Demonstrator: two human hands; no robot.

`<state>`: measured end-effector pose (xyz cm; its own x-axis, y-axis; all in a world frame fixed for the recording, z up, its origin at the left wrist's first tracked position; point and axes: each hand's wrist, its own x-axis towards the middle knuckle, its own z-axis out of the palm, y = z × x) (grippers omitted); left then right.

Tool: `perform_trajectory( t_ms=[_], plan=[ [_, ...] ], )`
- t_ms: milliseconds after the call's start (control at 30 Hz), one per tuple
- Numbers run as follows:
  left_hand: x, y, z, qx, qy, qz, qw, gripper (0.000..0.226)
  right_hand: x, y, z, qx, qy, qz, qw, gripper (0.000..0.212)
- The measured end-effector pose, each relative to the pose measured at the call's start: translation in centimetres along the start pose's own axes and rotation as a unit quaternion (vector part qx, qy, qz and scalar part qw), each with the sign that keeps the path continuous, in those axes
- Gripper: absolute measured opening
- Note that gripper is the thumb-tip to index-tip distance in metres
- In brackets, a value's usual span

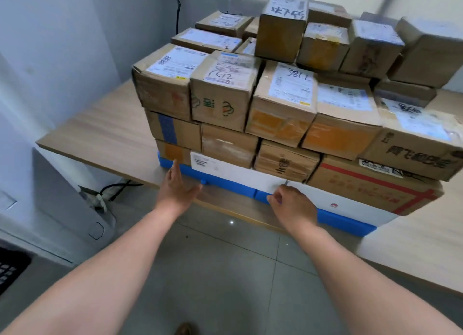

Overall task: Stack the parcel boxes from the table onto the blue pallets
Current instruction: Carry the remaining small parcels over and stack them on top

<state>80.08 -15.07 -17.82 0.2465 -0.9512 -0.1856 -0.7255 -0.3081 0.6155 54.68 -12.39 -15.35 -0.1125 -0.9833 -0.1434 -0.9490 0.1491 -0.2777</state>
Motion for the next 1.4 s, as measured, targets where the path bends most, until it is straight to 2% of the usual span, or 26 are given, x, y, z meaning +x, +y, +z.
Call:
perform_trajectory(
  t_ms=[167, 267, 500, 700, 833, 1000, 1133, 1267, 1400],
  plan=[
    [2.9, -1.0, -3.2, -0.075, 0.034, 0.056, 0.995, 0.086, 1.3, -4.6, 0.2, -0.035, 0.014, -0.035, 0.999, 0.023],
    [4.9, -2.0, -4.5, -0.094, 0.045, 0.062, 0.993, 0.089, 2.0, -6.5, 0.8, -0.034, 0.028, -0.047, 0.998, 0.024],
    [7.4, -3.7, -5.5, -0.096, 0.008, 0.090, 0.991, 0.084, 2.7, -7.8, 1.8, -0.073, 0.055, -0.041, 0.995, 0.024],
    [7.3, -4.0, -5.5, -0.092, -0.010, 0.094, 0.991, 0.091, 2.1, -8.4, 0.9, -0.062, 0.002, -0.022, 0.998, 0.025],
    [5.5, -3.8, -6.3, -0.079, 0.064, 0.089, 0.991, 0.088, 0.8, -10.2, -2.4, -0.096, -0.034, -0.060, 0.993, 0.030],
    [3.4, -2.9, -9.6, -0.087, 0.246, 0.215, 0.941, 0.060, -1.2, -13.0, -8.0, -0.133, 0.057, -0.156, 0.977, 0.024],
    [1.2, 1.7, -13.5, -0.101, 0.329, 0.301, 0.889, 0.051, -2.7, -13.8, -12.3, -0.112, 0.123, -0.211, 0.963, 0.021],
    [-0.6, 8.1, -15.5, -0.118, 0.337, 0.382, 0.852, 0.049, -3.5, -13.0, -16.2, -0.071, 0.169, -0.230, 0.956, 0.024],
    [-1.8, 14.5, -14.4, -0.081, 0.293, 0.415, 0.858, 0.056, -2.7, -10.4, -19.4, -0.055, 0.215, -0.193, 0.956, 0.027]
  ],
)
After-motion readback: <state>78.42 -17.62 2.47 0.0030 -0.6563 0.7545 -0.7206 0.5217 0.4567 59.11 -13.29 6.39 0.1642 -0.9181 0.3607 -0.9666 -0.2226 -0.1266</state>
